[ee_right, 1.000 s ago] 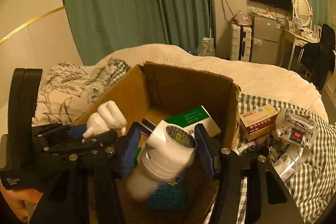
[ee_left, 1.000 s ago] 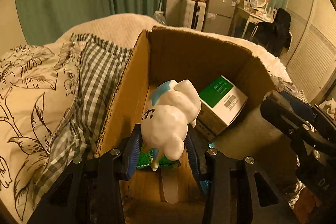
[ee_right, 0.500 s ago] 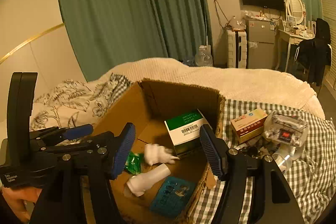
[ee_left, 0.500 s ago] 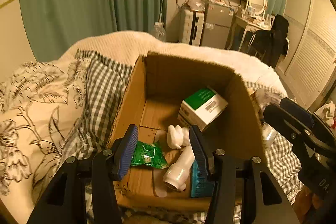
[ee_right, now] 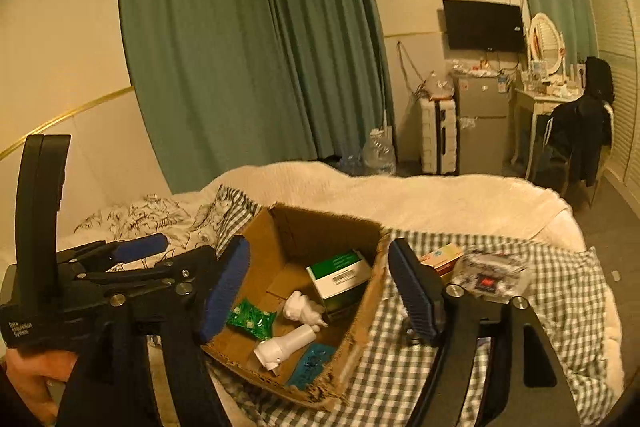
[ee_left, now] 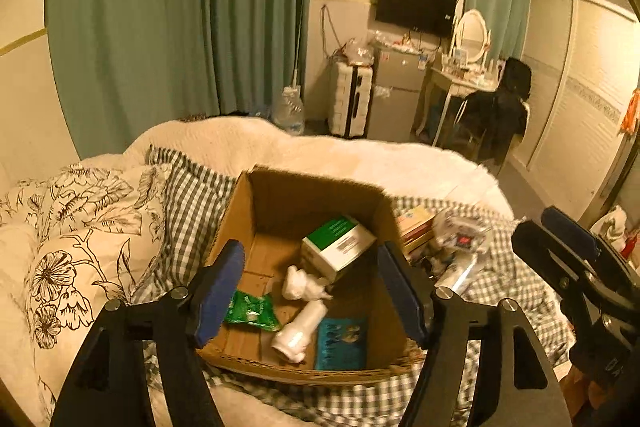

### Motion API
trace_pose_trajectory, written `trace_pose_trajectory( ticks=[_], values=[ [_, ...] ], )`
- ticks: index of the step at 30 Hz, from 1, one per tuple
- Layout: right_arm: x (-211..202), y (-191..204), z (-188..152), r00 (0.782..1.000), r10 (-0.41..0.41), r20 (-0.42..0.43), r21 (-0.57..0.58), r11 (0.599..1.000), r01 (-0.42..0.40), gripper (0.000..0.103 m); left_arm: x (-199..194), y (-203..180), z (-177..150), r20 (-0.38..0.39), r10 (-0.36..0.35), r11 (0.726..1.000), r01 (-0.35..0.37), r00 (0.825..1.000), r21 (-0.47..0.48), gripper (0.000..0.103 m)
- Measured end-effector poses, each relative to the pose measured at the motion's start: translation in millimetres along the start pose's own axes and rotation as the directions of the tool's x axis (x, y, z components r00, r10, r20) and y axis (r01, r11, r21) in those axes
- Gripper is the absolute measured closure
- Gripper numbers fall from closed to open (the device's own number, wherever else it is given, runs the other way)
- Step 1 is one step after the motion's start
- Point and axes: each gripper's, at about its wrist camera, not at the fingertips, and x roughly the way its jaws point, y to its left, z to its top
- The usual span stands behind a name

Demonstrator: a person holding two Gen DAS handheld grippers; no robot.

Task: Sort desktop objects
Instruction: 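Withdraw both tools from the cardboard box back toward the item pile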

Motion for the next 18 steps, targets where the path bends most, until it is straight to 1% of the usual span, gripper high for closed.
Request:
trace_pose_trajectory(
  ticks=[2,4,5,6,8,9,11,18],
  values=[
    [-14,-7,3,1.0,-0.024,0.018,0.009,1.0,0.023,0.02,-12,-8,2,0.03,0.001,1.0,-0.001,1.0,-0.001,0.017],
    [-26,-13,6,0.999,-0.032,0.029,0.021,0.999,0.032,0.018,-24,-16,4,0.061,-0.002,1.0,0.002,0.998,0.0,0.01],
    [-33,-16,7,0.999,-0.04,0.036,0.025,0.999,0.039,0.015,-29,-19,5,0.072,-0.004,1.0,0.004,0.997,0.001,0.004],
    [-40,-18,8,0.997,-0.053,0.048,0.026,0.998,0.052,0.013,-35,-23,6,0.088,-0.008,1.0,0.008,0.996,0.001,0.0],
    [-54,-25,9,0.994,-0.087,0.07,0.03,0.996,0.086,0.004,-47,-31,8,0.122,-0.024,1.0,0.024,0.992,0.003,0.0],
    [-60,-28,9,0.991,-0.11,0.078,0.033,0.994,0.107,0.001,-52,-34,9,0.132,-0.029,1.0,0.029,0.991,0.003,0.0],
    [-73,-36,9,0.984,-0.149,0.095,0.039,0.989,0.146,0.0,-59,-41,10,0.148,-0.04,0.999,0.04,0.988,0.001,0.0],
    [-107,-67,11,0.969,-0.219,0.118,0.044,0.976,0.215,0.0,-73,-73,7,0.173,-0.068,0.997,0.061,0.983,0.043,0.0]
  ],
)
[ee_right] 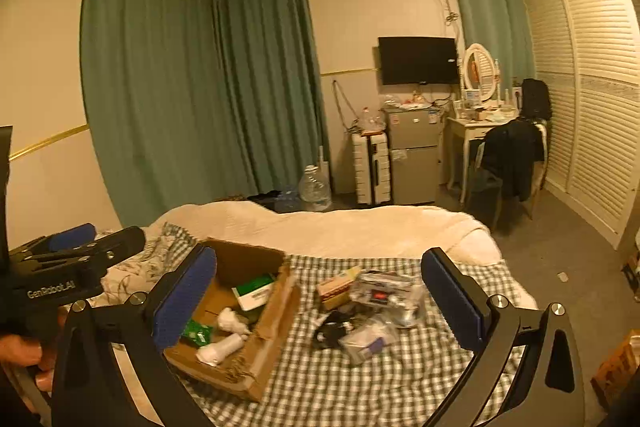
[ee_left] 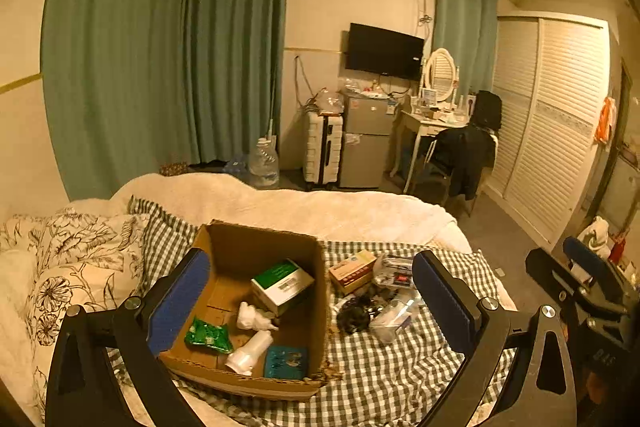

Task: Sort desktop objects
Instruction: 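Withdraw both tools from the cardboard box back toward the item pile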

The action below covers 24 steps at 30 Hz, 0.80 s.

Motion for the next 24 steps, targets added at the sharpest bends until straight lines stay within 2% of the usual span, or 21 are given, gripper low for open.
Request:
trace_pose_trajectory(
  ticks=[2,6,10,17,20,24],
  values=[
    [-7,-11,0,1.0,-0.022,0.015,-0.016,1.0,0.022,0.0,0,-7,-3,-0.003,-0.019,1.0,0.019,1.0,-0.015,0.0],
    [-16,-36,-3,0.999,-0.048,-0.009,-0.029,0.998,0.048,0.0,4,-18,-10,0.004,-0.064,0.996,0.065,0.998,-0.063,0.0],
    [-19,-63,-6,0.996,-0.079,-0.03,-0.015,0.997,0.078,0.0,14,-40,-17,-0.002,-0.029,0.999,0.028,1.0,-0.035,0.0],
    [-14,-102,-19,0.995,-0.076,-0.064,-0.002,0.997,0.076,0.0,41,-70,-29,-0.026,-0.017,0.999,0.018,1.0,0.035,0.0],
    [-6,-108,-29,0.993,-0.078,-0.086,-0.039,0.996,0.075,0.0,62,-72,-37,-0.072,0.003,0.999,0.0,0.997,0.033,0.0],
    [7,-111,-45,0.992,-0.015,-0.127,-0.061,0.998,0.008,0.0,85,-79,-49,-0.141,0.005,0.999,0.003,0.99,0.052,0.0]
  ],
)
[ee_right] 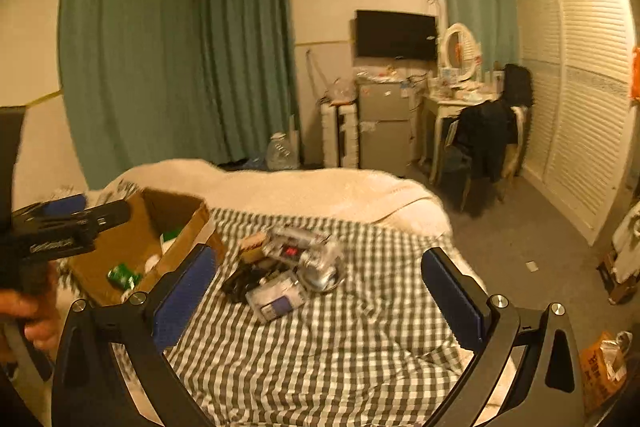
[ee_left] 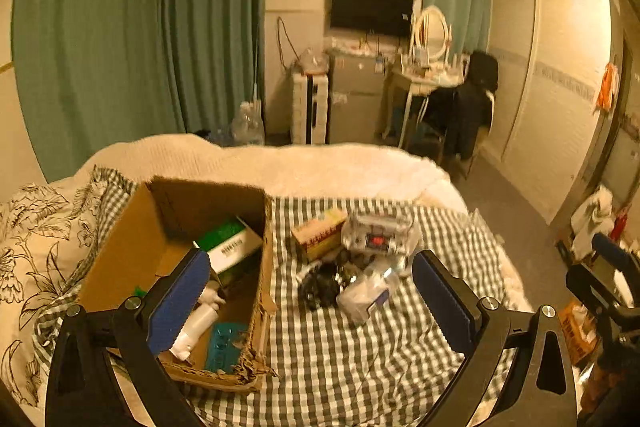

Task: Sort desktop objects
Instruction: 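Withdraw both tools from the cardboard box back toward the item pile, then grasp the clear cotton-swab jar with the right tool while the left grasps the black ring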

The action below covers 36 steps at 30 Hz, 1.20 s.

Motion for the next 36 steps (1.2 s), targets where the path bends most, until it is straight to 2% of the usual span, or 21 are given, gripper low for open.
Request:
trace_pose_trajectory(
  ticks=[3,4,6,9,12,15,18,21,28,30,36],
  values=[
    [15,0,-10,0.999,0.05,-0.021,-0.02,0.999,-0.05,0.0,13,-9,-6,-0.022,0.007,0.999,-0.006,1.0,0.052,0.0],
    [22,-3,-15,0.996,0.089,-0.031,-0.012,0.996,-0.089,0.0,18,-13,-7,-0.027,0.01,0.998,-0.008,1.0,0.068,0.001],
    [37,-5,-24,0.991,0.123,-0.049,-0.004,0.992,-0.123,0.0,27,-19,-12,-0.037,0.021,0.995,-0.018,0.999,0.097,0.007],
    [61,-4,-42,0.989,0.121,-0.085,-0.044,0.991,-0.125,0.0,50,-27,-18,-0.073,0.029,0.991,-0.019,0.997,0.135,0.017],
    [80,2,-56,0.985,0.138,-0.106,-0.113,0.982,-0.15,0.0,71,-32,-23,-0.1,0.03,0.988,-0.015,0.995,0.156,0.022],
    [104,5,-71,0.965,0.207,-0.163,-0.144,0.962,-0.231,0.0,93,-38,-29,-0.131,-0.003,0.986,0.024,0.991,0.163,0.027],
    [127,6,-84,0.957,0.201,-0.207,-0.161,0.958,-0.236,0.0,114,-38,-34,-0.164,-0.057,0.985,0.082,0.985,0.149,0.033],
    [147,13,-95,0.952,0.181,-0.248,-0.209,0.949,-0.235,0.0,133,-38,-42,-0.181,-0.053,0.981,0.085,0.982,0.173,0.035],
    [195,27,-110,0.92,0.244,-0.308,-0.215,0.924,-0.317,0.0,167,-37,-51,-0.235,-0.132,0.971,0.173,0.963,0.166,0.035],
    [208,28,-115,0.91,0.259,-0.323,-0.213,0.917,-0.336,0.0,176,-36,-52,-0.244,-0.13,0.97,0.174,0.961,0.168,0.035],
    [232,33,-126,0.905,0.257,-0.34,-0.245,0.904,-0.349,0.0,207,-24,-57,-0.292,-0.15,0.977,0.186,0.945,0.099,0.035]
  ],
)
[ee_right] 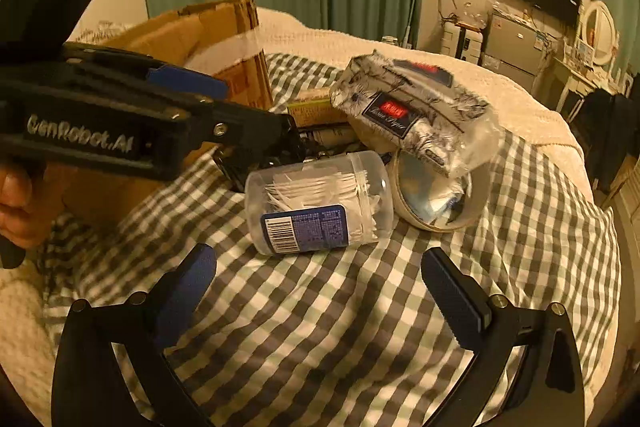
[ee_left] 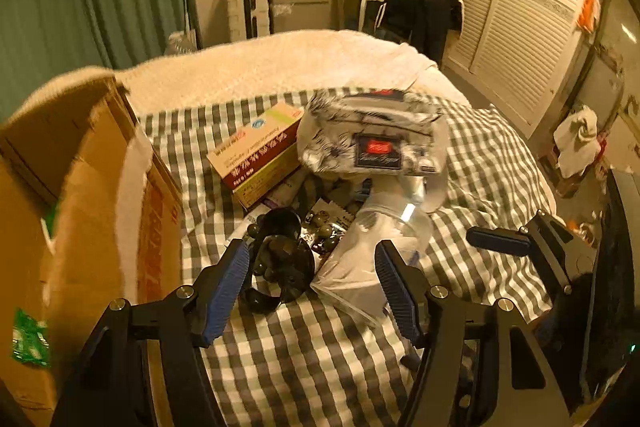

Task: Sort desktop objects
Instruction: 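Grasp the clear cotton-swab jar with the right tool while the left grasps the black ring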

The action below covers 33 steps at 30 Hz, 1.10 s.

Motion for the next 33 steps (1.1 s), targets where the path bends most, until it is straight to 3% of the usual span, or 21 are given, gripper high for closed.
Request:
trace_pose_trajectory(
  ticks=[5,13,15,17,18,25,29,33],
  values=[
    [21,-2,8,0.999,-0.038,0.003,-0.024,0.999,0.038,0.0,20,7,0,-0.024,0.021,1.0,-0.022,0.999,-0.014,0.035],
    [48,-7,13,1.0,-0.018,-0.015,-0.022,1.0,0.018,0.0,44,10,2,-0.046,0.088,0.996,-0.088,0.995,0.001,0.035],
    [49,-8,15,1.0,-0.005,-0.013,-0.01,1.0,0.005,0.001,51,12,2,-0.061,0.097,0.995,-0.098,0.993,-0.005,0.043],
    [47,-13,14,1.0,-0.001,-0.013,0.016,1.0,0.001,0.012,60,14,1,-0.091,0.1,0.995,-0.102,0.991,-0.015,0.051],
    [46,-15,13,1.0,0.001,-0.015,0.031,1.0,0.0,0.012,62,15,0,-0.096,0.098,0.995,-0.1,0.991,-0.018,0.057],
    [29,-20,9,1.0,-0.029,-0.004,0.085,0.996,0.029,0.012,55,5,-2,-0.097,0.065,0.998,-0.065,0.993,0.006,0.06],
    [11,-19,4,0.998,-0.052,0.017,0.11,0.993,0.05,0.013,43,-2,-1,-0.086,0.053,0.999,-0.052,0.995,0.015,0.07],
    [-7,-20,1,0.997,-0.071,0.027,0.142,0.988,0.067,0.013,31,-9,-3,-0.089,0.044,0.999,-0.042,0.995,0.023,0.074]
  ],
)
